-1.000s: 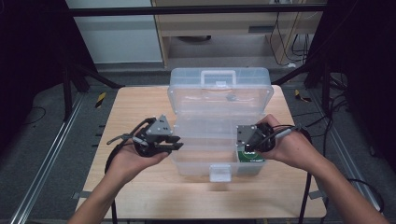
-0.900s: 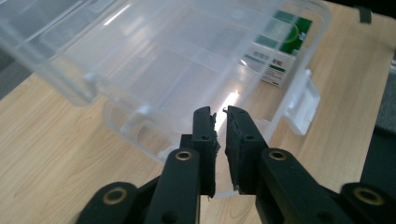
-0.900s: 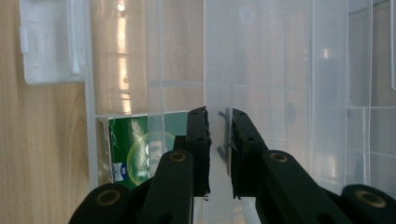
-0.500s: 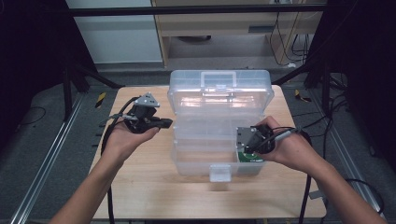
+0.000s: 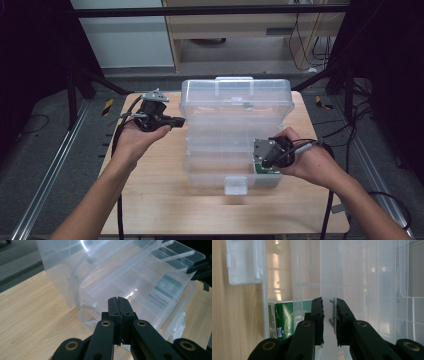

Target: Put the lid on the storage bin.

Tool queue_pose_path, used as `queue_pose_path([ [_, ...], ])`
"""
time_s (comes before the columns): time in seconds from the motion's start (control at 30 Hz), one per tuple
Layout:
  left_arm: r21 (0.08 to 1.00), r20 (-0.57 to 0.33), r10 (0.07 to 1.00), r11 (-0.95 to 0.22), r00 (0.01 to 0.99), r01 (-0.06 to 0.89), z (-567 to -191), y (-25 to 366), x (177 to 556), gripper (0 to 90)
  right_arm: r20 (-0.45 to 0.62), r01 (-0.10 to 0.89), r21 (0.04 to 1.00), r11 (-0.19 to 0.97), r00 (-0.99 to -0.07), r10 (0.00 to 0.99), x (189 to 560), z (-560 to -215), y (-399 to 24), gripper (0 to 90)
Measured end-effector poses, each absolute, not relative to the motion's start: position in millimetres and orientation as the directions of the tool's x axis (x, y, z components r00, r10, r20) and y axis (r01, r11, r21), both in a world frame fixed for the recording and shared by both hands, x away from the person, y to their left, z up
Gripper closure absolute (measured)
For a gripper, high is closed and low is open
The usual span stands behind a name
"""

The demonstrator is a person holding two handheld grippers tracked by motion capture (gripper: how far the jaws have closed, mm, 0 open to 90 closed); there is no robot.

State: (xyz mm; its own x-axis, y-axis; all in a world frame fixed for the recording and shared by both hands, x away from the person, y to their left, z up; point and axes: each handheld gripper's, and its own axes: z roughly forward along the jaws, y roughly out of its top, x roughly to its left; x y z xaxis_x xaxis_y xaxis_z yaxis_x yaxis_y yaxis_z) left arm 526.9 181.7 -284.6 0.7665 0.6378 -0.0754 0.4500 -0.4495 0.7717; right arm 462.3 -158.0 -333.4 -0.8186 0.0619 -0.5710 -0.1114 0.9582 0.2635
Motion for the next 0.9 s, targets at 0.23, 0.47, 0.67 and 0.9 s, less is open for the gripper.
queue_pose_path([
  [0.23, 0.786, -0.097, 0.646, -0.417, 0.757, 0.457, -284.6, 184.6, 529.3, 90.0, -0.576, -0.113, 0.254, 0.961, -0.815, 0.056, 459.7, -335.3, -156.3, 78.9],
  [0.47, 0.787, -0.097, 0.646, -0.415, 0.757, 0.456, -286.5, 183.6, 525.7, 90.0, -0.565, -0.11, 0.257, 0.96, -0.823, 0.057, 457.4, -337.3, -157.3, 79.4],
  [0.67, 0.786, -0.111, 0.643, -0.41, 0.758, 0.463, -290.0, 184.3, 524.2, 90.0, -0.552, -0.102, 0.271, 0.957, -0.831, 0.068, 456.6, -339.2, -158.4, 79.3],
  [0.9, 0.792, -0.087, 0.647, -0.416, 0.758, 0.446, -293.9, 185.4, 521.2, 90.0, -0.532, -0.088, 0.291, 0.953, -0.842, 0.085, 455.9, -339.7, -159.7, 73.2],
])
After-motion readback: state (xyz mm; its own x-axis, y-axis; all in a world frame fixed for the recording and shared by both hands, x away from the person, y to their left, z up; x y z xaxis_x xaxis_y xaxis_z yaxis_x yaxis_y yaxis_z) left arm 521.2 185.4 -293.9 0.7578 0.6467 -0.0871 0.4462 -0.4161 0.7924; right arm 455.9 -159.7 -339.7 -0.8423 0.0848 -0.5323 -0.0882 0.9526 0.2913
